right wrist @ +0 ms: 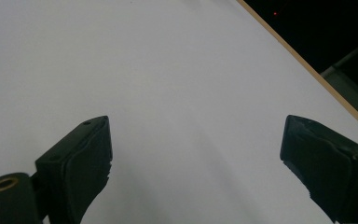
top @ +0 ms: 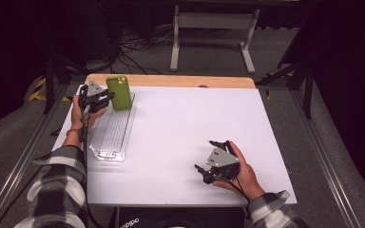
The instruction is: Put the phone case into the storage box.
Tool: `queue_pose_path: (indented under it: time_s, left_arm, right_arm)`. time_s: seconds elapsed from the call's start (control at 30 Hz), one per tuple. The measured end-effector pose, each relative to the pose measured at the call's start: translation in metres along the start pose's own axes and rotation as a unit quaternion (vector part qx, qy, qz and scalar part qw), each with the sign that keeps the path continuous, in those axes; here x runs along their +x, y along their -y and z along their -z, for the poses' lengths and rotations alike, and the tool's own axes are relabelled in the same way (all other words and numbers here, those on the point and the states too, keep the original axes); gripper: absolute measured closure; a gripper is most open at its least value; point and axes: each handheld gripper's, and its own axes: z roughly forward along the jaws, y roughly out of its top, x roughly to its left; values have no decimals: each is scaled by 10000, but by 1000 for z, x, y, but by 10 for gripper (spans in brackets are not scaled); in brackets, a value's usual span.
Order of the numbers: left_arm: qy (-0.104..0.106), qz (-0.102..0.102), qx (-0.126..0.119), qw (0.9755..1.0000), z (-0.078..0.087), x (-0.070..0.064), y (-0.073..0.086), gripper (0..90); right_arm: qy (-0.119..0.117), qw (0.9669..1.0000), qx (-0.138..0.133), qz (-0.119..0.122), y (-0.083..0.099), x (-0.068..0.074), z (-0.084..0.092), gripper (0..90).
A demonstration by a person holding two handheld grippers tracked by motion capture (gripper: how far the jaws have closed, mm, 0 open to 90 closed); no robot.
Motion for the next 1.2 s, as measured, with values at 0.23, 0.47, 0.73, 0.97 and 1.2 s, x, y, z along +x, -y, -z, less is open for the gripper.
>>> queue_pose_path:
  time_s: [0.23,0.47,0.73,0.97,1.2]
  left_arm:
    - [-128,6,45,9999,-2,-1,0,732]
    - [-142,146,92,9997,-5,-1,5,731]
    - [-124,269,19,9996,-4,0,8,726]
    - [-107,301,-51,9995,-2,-1,7,729]
    - [-118,383,-88,9992,-1,-2,7,731]
  right_arm:
    - [18,10000,-16,3,0,0,0,100]
    - [36,10000,-24,7,0,-1,1,101]
    - [-13,10000,23,57,0,1,-1,101]
    - [19,10000,11,9,0,1,0,101]
    - [-7,10000,12,32,-1,1,0,101]
